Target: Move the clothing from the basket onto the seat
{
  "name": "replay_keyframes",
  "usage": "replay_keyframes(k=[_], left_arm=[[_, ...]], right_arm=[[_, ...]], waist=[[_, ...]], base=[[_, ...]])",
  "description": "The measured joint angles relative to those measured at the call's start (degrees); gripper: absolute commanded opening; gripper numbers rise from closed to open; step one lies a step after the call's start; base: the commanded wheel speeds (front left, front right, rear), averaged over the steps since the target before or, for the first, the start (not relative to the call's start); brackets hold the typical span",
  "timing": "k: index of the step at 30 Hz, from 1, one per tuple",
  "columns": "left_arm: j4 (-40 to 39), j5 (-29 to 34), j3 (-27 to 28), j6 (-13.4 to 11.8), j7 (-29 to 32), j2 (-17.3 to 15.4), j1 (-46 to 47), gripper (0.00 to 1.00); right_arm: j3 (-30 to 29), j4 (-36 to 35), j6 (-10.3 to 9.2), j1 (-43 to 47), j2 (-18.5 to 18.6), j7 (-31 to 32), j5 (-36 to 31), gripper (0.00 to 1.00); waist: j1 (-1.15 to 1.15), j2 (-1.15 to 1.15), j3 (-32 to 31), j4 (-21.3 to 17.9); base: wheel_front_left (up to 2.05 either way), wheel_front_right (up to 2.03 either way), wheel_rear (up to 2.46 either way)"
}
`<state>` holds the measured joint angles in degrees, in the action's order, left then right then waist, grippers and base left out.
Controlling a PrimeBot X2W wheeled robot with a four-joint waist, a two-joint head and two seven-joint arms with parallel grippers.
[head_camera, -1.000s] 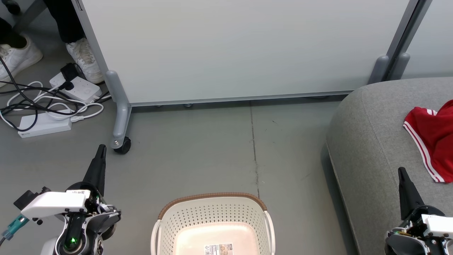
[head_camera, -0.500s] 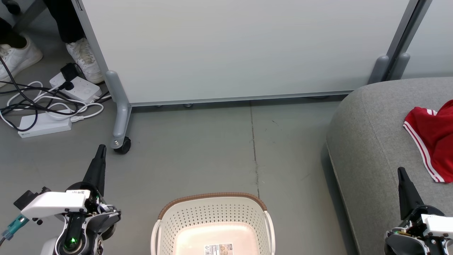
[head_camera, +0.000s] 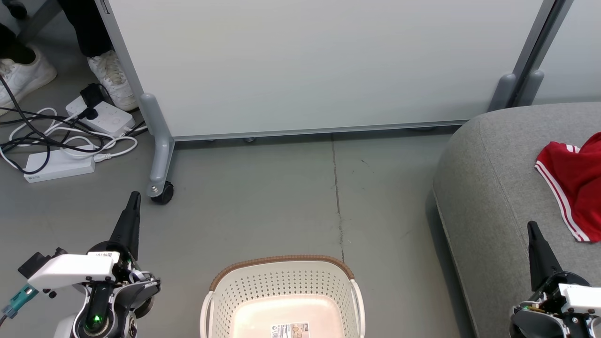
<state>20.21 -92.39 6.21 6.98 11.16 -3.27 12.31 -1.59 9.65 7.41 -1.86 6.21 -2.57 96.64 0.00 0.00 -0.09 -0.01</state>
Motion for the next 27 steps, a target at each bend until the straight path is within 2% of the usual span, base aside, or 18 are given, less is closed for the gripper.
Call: replay_keyframes(k=[27], left_arm=[[0.0,0.1,0.1,0.0,0.2,0.1,0.0,0.00]], right_arm=[[1.0,-0.2,0.01,0.0,0.9,-1.0,0.7,0.00]], waist=[[0.00,0.00,0.0,0.0]], base=[[0.00,0.00,0.00]])
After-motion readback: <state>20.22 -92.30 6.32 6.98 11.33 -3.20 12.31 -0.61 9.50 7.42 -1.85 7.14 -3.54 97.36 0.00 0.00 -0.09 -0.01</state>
